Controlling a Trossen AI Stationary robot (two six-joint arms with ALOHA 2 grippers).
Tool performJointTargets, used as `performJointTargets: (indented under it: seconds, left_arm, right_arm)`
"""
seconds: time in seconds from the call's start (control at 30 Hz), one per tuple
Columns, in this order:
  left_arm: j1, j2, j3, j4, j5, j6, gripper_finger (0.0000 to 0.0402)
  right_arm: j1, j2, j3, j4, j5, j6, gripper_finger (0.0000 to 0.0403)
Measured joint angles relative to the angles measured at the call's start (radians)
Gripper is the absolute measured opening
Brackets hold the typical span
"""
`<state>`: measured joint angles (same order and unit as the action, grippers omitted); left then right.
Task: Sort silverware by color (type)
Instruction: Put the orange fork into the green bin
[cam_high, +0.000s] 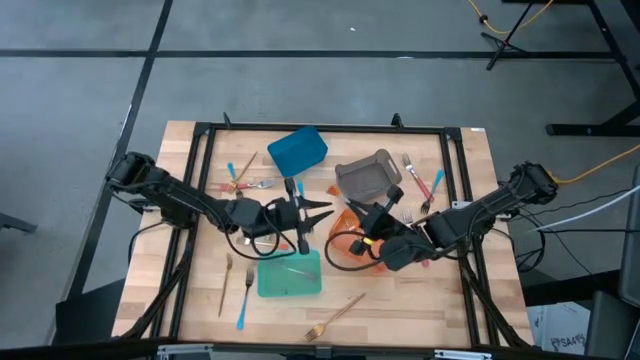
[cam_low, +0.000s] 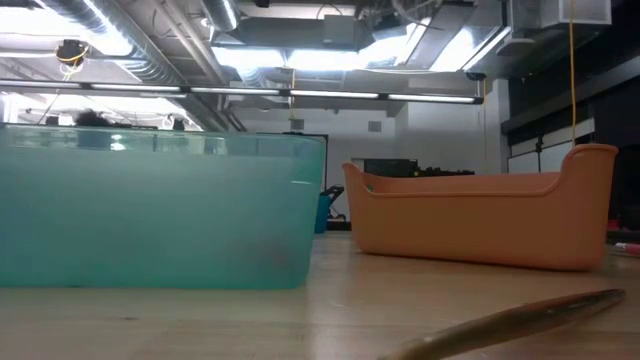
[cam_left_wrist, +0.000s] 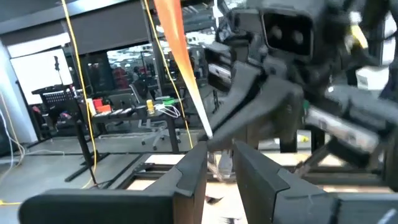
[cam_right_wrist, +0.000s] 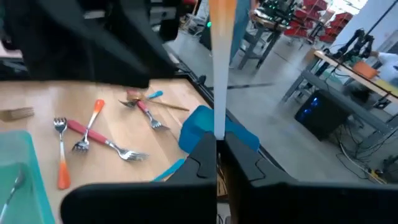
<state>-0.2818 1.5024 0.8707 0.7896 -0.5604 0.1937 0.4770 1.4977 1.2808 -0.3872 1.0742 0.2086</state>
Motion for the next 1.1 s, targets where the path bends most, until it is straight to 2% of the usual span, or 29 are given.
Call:
performJointTargets:
  seconds: [0.53, 0.9, 1.1]
  left_arm:
    - [0.007, 0.0, 0.0, 0.044, 0.002, -0.004, 0.0074]
    - [0.007, 0.0, 0.0, 0.044, 0.003, -0.004, 0.0074]
    - [0.007, 0.0, 0.0, 0.044, 0.0, -0.004, 0.0074]
  right_arm:
    - [-0.02, 0.066, 0.0, 0.202, -0.075, -0.193, 0.0]
    - [-0.029, 0.081, 0.0, 0.231, -0.048, -0.202, 0.0]
    - [-0.052, 0.081, 0.0, 0.273, -0.067, -0.213, 0.0]
